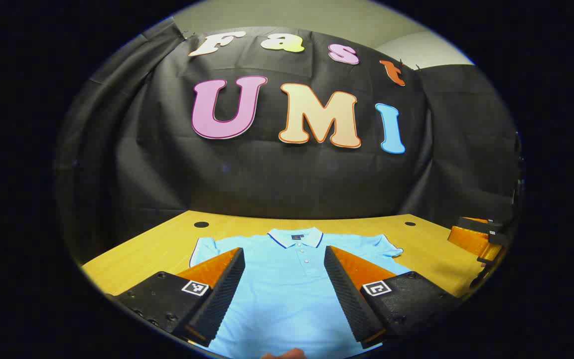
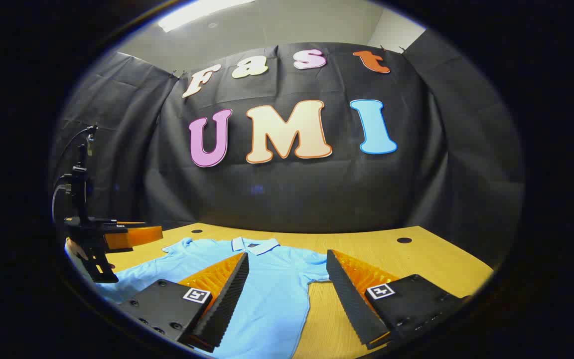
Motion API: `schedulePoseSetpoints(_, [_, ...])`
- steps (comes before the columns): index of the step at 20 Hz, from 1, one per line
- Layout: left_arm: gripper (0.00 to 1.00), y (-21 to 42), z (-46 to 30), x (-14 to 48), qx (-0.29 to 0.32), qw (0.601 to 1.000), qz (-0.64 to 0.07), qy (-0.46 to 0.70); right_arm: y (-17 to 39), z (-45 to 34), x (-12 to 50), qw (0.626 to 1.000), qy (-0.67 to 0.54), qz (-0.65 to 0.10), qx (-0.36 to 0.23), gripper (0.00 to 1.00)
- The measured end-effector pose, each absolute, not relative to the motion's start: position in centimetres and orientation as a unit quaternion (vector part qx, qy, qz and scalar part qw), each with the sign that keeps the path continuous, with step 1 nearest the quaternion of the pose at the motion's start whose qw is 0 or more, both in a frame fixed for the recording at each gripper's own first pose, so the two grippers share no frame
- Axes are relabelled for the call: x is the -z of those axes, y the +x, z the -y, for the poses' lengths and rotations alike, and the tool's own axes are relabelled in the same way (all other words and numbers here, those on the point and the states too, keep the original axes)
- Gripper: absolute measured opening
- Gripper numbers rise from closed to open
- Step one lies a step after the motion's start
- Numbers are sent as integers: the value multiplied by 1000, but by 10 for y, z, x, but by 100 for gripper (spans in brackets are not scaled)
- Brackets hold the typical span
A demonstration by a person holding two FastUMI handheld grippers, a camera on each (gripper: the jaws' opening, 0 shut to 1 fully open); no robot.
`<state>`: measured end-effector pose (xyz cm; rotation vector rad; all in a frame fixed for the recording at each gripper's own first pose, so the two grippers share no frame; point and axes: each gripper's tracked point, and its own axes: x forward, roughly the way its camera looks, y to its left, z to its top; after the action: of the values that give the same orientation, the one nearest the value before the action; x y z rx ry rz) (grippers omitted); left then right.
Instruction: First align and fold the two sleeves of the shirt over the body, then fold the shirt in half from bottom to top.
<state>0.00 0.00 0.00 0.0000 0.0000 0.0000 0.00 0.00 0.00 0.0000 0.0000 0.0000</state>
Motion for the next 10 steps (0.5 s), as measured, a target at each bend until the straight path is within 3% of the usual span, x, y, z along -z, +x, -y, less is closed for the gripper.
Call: schedulePoseSetpoints(10, [95, -7, -9, 5, -16, 1000, -11, 7, 0, 0, 0, 1000, 0, 0, 0, 97])
